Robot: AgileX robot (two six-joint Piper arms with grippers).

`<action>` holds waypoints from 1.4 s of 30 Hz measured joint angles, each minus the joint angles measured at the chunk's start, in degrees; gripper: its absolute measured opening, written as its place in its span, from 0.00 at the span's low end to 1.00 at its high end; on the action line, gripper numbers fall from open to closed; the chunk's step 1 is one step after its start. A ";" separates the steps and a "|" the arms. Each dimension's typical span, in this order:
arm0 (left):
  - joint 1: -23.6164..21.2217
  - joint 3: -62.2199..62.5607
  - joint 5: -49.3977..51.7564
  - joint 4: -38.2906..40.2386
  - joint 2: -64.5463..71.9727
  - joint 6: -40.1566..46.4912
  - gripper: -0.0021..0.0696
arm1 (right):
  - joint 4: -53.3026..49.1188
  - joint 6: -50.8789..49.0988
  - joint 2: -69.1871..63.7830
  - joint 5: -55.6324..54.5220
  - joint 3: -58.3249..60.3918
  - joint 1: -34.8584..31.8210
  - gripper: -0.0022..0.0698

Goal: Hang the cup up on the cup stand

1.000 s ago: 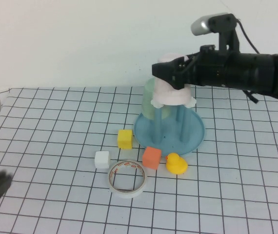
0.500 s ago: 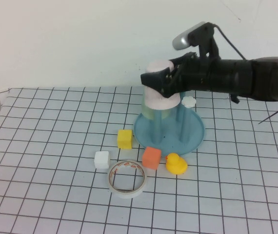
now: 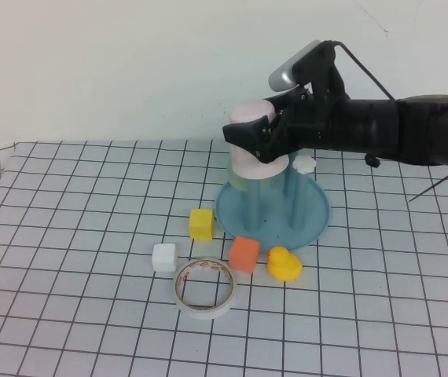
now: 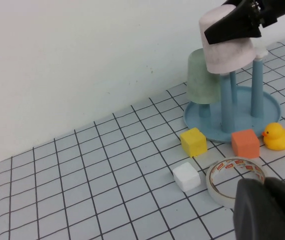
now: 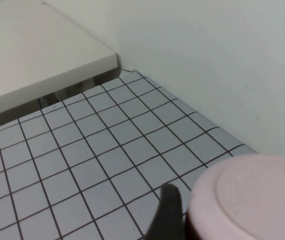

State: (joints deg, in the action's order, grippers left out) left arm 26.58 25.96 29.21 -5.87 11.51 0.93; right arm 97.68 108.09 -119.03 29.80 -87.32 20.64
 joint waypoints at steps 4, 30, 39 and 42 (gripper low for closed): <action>0.00 0.00 0.00 0.00 0.00 0.00 0.03 | 0.00 0.00 -2.07 0.39 -1.61 0.00 0.84; 0.00 0.00 9.97 -0.09 -0.78 0.00 0.03 | -9.62 -28.07 2.12 4.74 -3.20 -2.61 0.36; 0.00 -3.79 10.74 -0.57 -7.44 -2.66 0.03 | -17.10 -39.31 16.81 26.57 1.57 -13.25 0.05; 0.00 -6.47 8.88 -0.94 -8.96 -5.91 0.03 | -17.10 -37.07 26.50 23.71 9.10 -13.99 0.05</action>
State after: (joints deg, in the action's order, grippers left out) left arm 26.58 19.49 38.09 -6.81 2.55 -4.98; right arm 80.58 71.03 -92.54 53.51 -78.22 6.65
